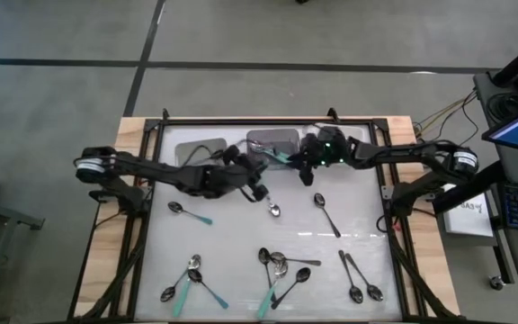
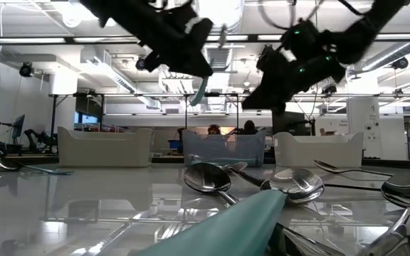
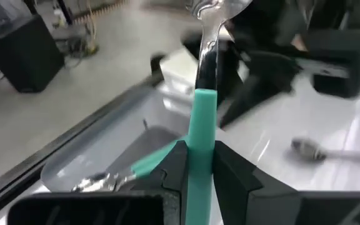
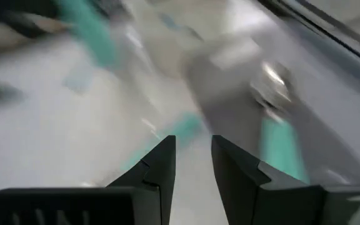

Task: Sort silverware by color (type)
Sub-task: Put the green spoon into the black bin

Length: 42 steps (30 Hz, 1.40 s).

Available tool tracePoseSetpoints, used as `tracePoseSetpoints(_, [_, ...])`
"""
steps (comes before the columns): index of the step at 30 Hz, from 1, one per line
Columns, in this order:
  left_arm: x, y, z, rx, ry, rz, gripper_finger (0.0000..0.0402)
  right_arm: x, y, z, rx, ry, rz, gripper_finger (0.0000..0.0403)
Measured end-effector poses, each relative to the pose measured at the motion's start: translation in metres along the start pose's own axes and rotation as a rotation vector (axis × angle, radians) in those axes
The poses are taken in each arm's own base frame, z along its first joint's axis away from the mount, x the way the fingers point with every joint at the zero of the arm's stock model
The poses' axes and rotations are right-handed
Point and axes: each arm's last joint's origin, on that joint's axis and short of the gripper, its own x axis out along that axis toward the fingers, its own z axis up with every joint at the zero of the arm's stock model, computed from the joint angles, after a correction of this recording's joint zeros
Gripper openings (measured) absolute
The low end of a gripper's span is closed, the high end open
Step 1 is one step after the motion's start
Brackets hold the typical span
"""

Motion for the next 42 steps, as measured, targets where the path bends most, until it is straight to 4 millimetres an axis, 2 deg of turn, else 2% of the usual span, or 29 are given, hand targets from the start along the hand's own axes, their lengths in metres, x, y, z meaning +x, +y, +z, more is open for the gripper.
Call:
tracePoseSetpoints(4, [-0.011,0.014,-0.010,-0.120,-0.156,-0.069,0.0036,-0.007,0.008,-0.005,0.030,-0.233,0.121,0.0093])
tracePoseSetpoints(8, [-0.016,0.019,-0.019,-0.226,-0.272,-0.142,0.0037,-0.011,0.021,-0.006,0.065,-0.347,0.164,0.0093])
tracePoseSetpoints(12, [-0.014,0.015,-0.025,-0.251,-0.327,-0.266,0.0037,-0.007,0.036,-0.002,0.035,-0.363,0.208,0.0093])
tracePoseSetpoints(17, [-0.011,0.014,-0.023,-0.268,-0.354,-0.260,0.0037,-0.002,0.046,0.007,0.021,-0.370,0.242,0.0094])
tracePoseSetpoints(21, [-0.011,0.013,-0.015,-0.279,-0.381,-0.256,0.0037,0.001,0.048,0.008,0.029,-0.324,0.240,0.0111])
tracePoseSetpoints(30, [-0.010,0.013,-0.010,-0.291,-0.389,-0.254,0.0037,0.002,0.049,0.014,0.035,-0.344,0.223,0.0170])
tracePoseSetpoints(37, [-0.010,0.014,-0.008,-0.320,-0.399,-0.258,0.0037,0.005,0.047,0.016,0.057,-0.317,0.161,0.0176])
tracePoseSetpoints(42, [-0.010,0.012,0.001,-0.331,-0.422,-0.264,0.0037,0.005,0.048,0.022,0.050,-0.323,0.161,0.0176])
